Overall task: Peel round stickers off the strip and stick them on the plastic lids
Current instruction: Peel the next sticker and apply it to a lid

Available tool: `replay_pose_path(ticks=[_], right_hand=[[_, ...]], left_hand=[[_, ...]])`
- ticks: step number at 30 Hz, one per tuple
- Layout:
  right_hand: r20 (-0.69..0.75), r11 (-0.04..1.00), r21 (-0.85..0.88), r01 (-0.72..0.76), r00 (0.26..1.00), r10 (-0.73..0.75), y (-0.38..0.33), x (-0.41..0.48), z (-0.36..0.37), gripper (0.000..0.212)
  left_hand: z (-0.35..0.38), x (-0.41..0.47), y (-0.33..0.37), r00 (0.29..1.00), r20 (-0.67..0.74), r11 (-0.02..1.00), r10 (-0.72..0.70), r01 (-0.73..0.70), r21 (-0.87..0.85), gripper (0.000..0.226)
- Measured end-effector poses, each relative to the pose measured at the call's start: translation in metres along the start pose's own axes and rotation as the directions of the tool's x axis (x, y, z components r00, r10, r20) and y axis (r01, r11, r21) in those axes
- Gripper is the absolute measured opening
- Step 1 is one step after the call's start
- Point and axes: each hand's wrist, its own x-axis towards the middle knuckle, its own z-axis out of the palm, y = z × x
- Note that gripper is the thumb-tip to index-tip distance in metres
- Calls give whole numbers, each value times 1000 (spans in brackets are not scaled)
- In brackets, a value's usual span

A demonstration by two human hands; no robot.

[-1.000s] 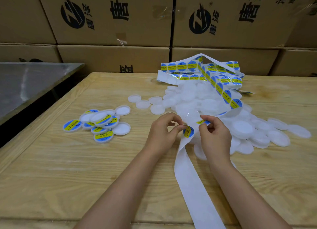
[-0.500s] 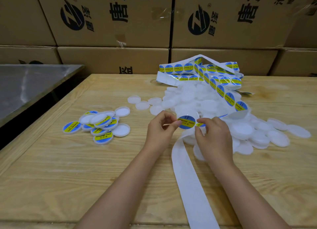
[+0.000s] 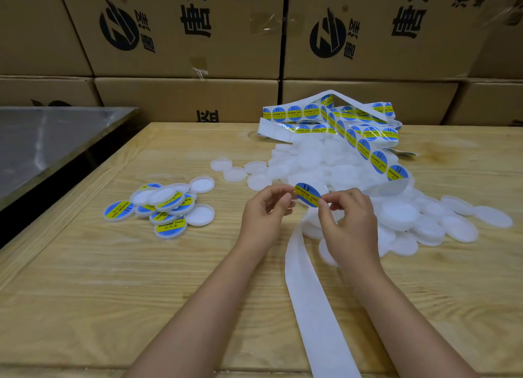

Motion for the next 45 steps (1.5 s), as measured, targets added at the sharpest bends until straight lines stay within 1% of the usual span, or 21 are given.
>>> replay_pose_path(ticks=[2, 3, 5, 7, 9, 11, 13, 15, 19, 22, 24, 26, 27, 29, 30, 32, 35, 37, 41, 43, 45], right_hand=[[-41, 998, -60, 25, 999, -28, 2, 1, 2, 6], [-65, 997, -68, 25, 997, -30, 3, 1, 2, 5], [-104, 998, -50, 25, 994, -30, 3, 3, 1, 6], [-112, 997, -42, 68, 991, -73, 3, 3, 0, 8], [-79, 989, -62, 136, 987, -140, 0, 1, 0, 18], [-19, 973, -114, 200, 979, -203, -1, 0, 2, 28], [12, 943, -239, 233, 971, -238, 1, -1, 3, 32], [17, 898, -383, 215, 974, -226, 5, -1, 2, 32], [69, 840, -527, 127, 992, -107, 9, 0, 0, 37], [151, 816, -566, 119, 988, -39, 11, 2, -2, 42], [196, 827, -549, 121, 981, -14, 11, 3, -2, 44], [223, 855, -506, 113, 975, 3, 12, 4, -1, 44], [227, 865, -490, 110, 974, 5, 12, 5, -1, 43], [219, 880, -464, 105, 976, -1, 13, 5, 0, 43], [215, 886, -452, 103, 977, -4, 13, 5, 1, 42], [213, 906, -412, 93, 977, -4, 15, 4, 2, 41], [196, 951, -307, 27, 980, 35, 18, 4, 4, 41], [186, 974, -225, -17, 981, 60, 19, 4, 6, 44], [131, 997, 0, -81, 988, 80, 15, 3, 7, 44], [104, 985, 115, -132, 987, 120, 13, 3, 7, 43], [122, 962, 205, -183, 980, 160, 11, 4, 5, 42]], left_hand=[[1, 1, -3, 998, 15, 998, -55, 55, -28, 37], [0, 2, -6, 996, 11, 996, -87, 87, 11, 43], [-3, 2, -11, 993, 24, 960, -115, 105, 260, 45], [-3, -1, -15, 986, 129, 857, -110, 28, 514, 38], [1, -4, -16, 956, 289, 757, -58, -146, 636, 37], [3, -6, -16, 918, 397, 653, -9, -296, 698, 36], [4, -6, -15, 901, 431, 603, 46, -369, 707, 28], [3, -8, -14, 898, 430, 595, 91, -395, 700, 21], [3, -7, -18, 931, 349, 538, 108, -349, 767, 29], [1, -6, -18, 953, 279, 561, 122, -298, 773, 25], [0, -5, -18, 968, 246, 629, 51, -222, 745, 27], [-2, -4, -16, 976, 211, 763, -51, -98, 639, 32], [-2, -4, -14, 980, 190, 815, -63, -59, 576, 34], [-5, -2, -11, 992, 116, 876, -38, -23, 481, 42], [-7, 0, -9, 997, 74, 907, -37, 3, 420, 50], [-11, 2, -7, 997, 12, 962, -72, 66, 264, 64], [-14, 6, -6, 995, -41, 990, -91, 94, 106, 67], [-15, 8, -7, 994, -56, 993, -99, 102, 54, 60], [-15, 9, -6, 992, -41, 993, -116, 117, 16, 32], [-15, 7, -4, 996, -2, 996, -89, 89, 27, 27], [-14, 5, -2, 997, 48, 998, -56, 55, 27, 25]])
